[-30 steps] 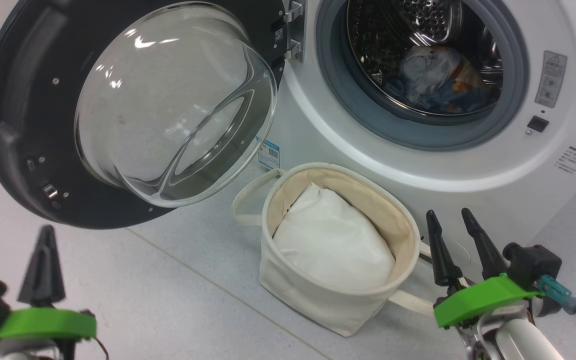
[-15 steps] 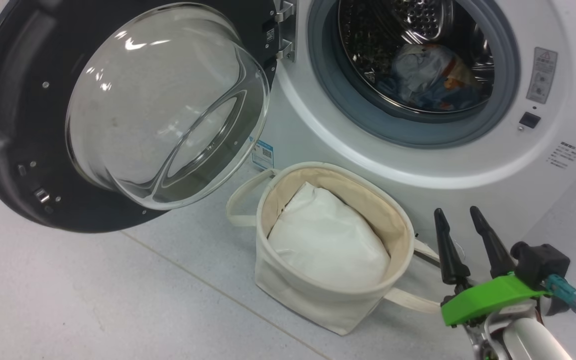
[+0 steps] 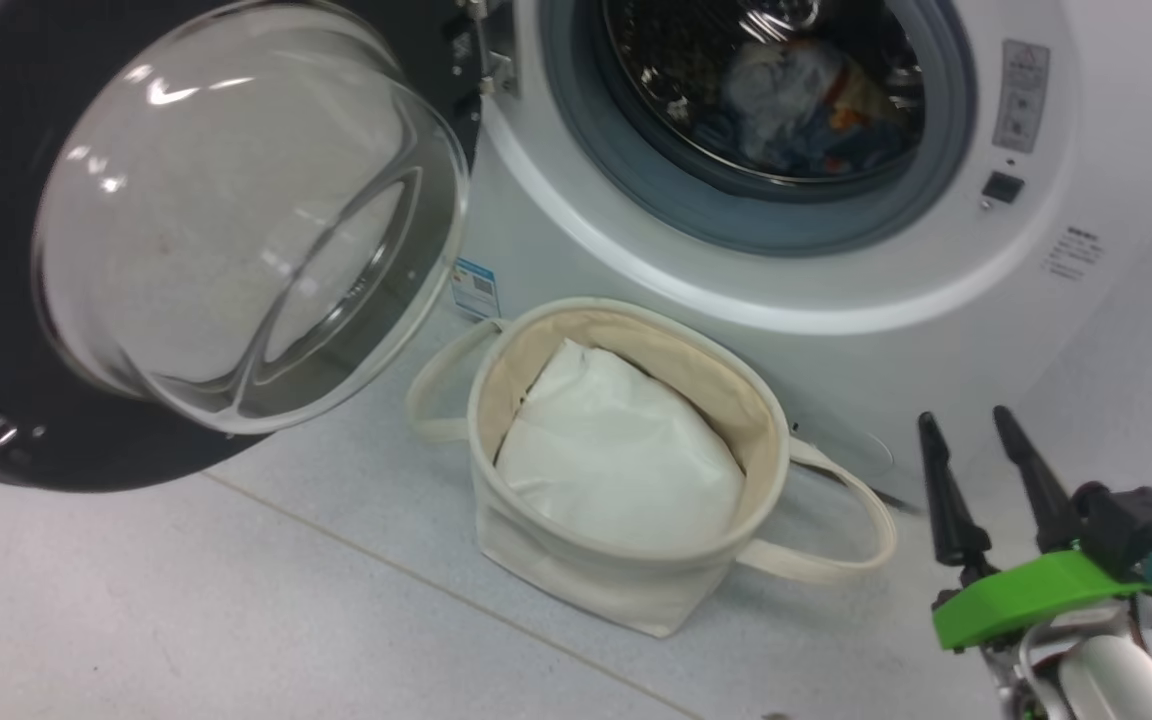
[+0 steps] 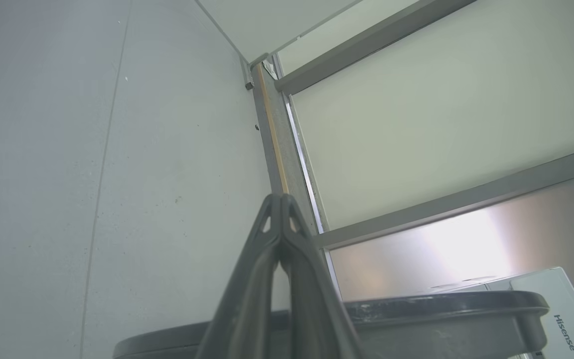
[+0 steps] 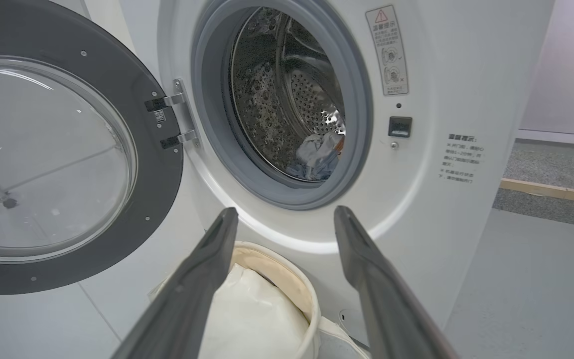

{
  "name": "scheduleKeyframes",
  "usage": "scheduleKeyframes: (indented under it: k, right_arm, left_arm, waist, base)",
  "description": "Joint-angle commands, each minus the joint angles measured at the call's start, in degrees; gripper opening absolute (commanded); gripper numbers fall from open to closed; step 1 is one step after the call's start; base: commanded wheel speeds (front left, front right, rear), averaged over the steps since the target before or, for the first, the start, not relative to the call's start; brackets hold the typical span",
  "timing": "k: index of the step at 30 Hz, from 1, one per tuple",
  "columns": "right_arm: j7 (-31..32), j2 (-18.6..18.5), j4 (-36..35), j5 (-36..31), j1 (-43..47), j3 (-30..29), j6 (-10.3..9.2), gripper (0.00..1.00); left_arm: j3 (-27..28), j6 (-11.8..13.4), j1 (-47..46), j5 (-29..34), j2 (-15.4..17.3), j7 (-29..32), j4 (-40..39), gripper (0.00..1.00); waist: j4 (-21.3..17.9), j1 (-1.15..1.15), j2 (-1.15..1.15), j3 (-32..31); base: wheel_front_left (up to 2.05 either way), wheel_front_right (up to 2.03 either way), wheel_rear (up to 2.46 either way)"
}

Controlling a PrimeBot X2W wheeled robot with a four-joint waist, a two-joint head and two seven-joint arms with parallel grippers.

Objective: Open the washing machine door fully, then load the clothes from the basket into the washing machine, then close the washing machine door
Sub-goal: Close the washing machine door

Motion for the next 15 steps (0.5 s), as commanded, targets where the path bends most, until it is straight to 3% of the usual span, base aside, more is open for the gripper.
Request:
scheduleKeyframes:
  k: [1, 10, 15]
  right_arm:
    - [-0.7, -1.7, -2.1, -0.6, -1.6, 0.3, 0.03, 1.00]
    - [-0.7, -4.5, -3.1, -1.0, -3.3, -0.5, 0.03, 1.00]
    - [-0.7, -4.9, -3.1, -0.8, -3.1, -0.4, 0.03, 1.00]
  left_arm:
    - [0.9, -0.7, -2.3, -0.9, 4.1, 1.0, -1.1, 0.00]
    - [2.6, -2.8, -5.6, -4.3, 7.3, 2.9, 4.4, 0.00]
    - [0.4, -3.6, -5.9, -3.7, 8.0, 6.3, 7.1, 0.00]
  waist:
    - [-1.5, 0.00, -0.01, 1.6]
    - [-4.0, 0.00, -0.01, 5.1]
    - [-4.1, 0.00, -0.01, 4.8]
  base:
    - [0.00, 0.00, 0.00]
    - [0.00, 0.00, 0.00]
    - [0.00, 0.00, 0.00]
